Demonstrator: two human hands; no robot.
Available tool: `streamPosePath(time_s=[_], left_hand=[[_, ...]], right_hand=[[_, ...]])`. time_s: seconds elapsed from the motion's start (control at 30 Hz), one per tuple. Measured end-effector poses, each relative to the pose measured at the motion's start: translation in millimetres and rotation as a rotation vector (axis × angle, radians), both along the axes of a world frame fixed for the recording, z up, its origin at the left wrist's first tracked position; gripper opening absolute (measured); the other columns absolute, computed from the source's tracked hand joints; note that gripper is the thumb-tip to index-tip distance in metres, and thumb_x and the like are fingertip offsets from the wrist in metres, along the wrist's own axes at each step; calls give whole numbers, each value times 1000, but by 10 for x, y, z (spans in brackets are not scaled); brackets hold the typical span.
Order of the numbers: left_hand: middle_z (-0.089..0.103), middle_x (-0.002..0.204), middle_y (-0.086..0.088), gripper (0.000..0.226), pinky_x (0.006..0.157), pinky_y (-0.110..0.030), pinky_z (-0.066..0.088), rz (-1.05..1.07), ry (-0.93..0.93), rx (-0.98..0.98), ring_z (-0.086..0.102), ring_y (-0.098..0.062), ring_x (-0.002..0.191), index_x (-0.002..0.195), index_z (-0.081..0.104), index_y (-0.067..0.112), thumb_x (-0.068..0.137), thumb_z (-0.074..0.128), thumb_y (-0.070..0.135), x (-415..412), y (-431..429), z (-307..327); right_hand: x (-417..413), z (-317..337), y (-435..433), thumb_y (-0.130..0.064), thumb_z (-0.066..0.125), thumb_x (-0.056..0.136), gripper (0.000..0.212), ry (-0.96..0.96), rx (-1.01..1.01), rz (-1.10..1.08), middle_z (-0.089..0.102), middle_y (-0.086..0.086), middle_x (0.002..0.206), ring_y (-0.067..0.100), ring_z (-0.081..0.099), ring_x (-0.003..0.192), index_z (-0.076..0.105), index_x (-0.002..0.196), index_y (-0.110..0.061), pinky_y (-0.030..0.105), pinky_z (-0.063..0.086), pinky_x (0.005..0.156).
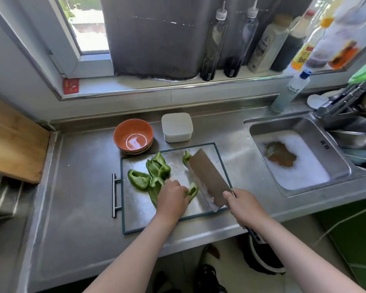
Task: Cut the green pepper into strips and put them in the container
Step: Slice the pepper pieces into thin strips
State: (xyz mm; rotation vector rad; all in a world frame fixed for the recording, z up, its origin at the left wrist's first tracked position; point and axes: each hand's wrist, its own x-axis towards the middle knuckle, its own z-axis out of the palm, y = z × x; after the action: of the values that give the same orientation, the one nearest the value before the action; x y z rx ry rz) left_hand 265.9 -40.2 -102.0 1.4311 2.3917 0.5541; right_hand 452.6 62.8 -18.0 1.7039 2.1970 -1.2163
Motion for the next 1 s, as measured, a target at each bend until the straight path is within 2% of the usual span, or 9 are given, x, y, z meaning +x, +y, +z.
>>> streamPosePath(time_s=[0.1, 0.2, 0.33, 0.4, 0.53, 0.6, 0.7, 0.87, 1.0], left_hand=[[62, 91, -2, 18, 68, -32, 46, 45, -90, 12, 56, -22, 91, 94, 77, 19, 92, 64, 32, 58, 31, -12], [62, 89, -1, 16, 64, -30, 38, 100, -103, 46, 56, -20, 90, 93, 75, 18, 94, 63, 28, 105, 61, -20], [65, 85, -1, 14, 61, -29, 38, 122, -73, 48, 55, -22, 85, 88, 77, 19, 92, 63, 21, 117, 76, -13], [64, 78, -1, 16, 58, -29, 40, 130, -72, 54, 55, -23, 80, 79, 77, 19, 88, 64, 16, 125, 93, -6], [61, 67, -2, 17, 52, -31, 45, 135, -49, 58, 53, -24, 70, 68, 75, 17, 80, 69, 8, 155, 110, -37], [62, 66, -3, 15, 53, -33, 47, 135, -52, 69, 52, -25, 70, 68, 76, 15, 80, 70, 7, 166, 118, -38], [64, 71, -5, 13, 60, -35, 48, 123, -63, 79, 54, -27, 76, 75, 77, 13, 85, 69, 11, 181, 132, -20], [62, 85, -7, 9, 60, -30, 42, 122, -24, 65, 58, -28, 78, 88, 73, 10, 85, 69, 18, 243, 106, -4], [60, 95, -4, 12, 65, -31, 47, 173, -121, 99, 59, -25, 78, 96, 71, 9, 86, 68, 14, 251, 59, 41]], right_hand=[[99, 12, -53, -35, 43, 102, 35, -37, -5, 3, 55, 2, 62, 21, 52, 45, 48, 72, -17, 26, 39, 46], [161, 28, -90, -35, 42, 102, 34, -31, -12, 6, 48, -1, 54, 17, 45, 33, 47, 74, -16, 26, 38, 46], [212, 42, -89, -36, 40, 103, 38, -29, -32, 11, 49, 1, 54, 19, 47, 32, 55, 83, -7, 26, 39, 45], [238, 35, -80, -38, 41, 102, 39, -54, 0, 39, 56, 2, 60, 16, 50, 37, 59, 84, -9, 27, 40, 48], [291, -13, -63, -40, 41, 103, 36, -105, 67, 99, 65, -2, 76, 18, 61, 70, 59, 80, -18, 32, 48, 64], [308, -34, -57, -40, 41, 103, 35, -117, 80, 110, 65, -3, 80, 18, 61, 79, 58, 79, -20, 32, 46, 68], [322, -55, -42, -40, 41, 104, 34, -123, 84, 126, 63, -5, 82, 17, 60, 81, 55, 79, -22, 32, 42, 66], [327, -103, 16, -38, 41, 103, 32, -113, 71, 137, 62, -4, 82, 22, 59, 84, 54, 78, -22, 35, 46, 72], [423, -135, 46, -37, 42, 103, 33, -95, 41, 130, 63, -3, 81, 22, 60, 82, 53, 75, -23, 34, 46, 70]])
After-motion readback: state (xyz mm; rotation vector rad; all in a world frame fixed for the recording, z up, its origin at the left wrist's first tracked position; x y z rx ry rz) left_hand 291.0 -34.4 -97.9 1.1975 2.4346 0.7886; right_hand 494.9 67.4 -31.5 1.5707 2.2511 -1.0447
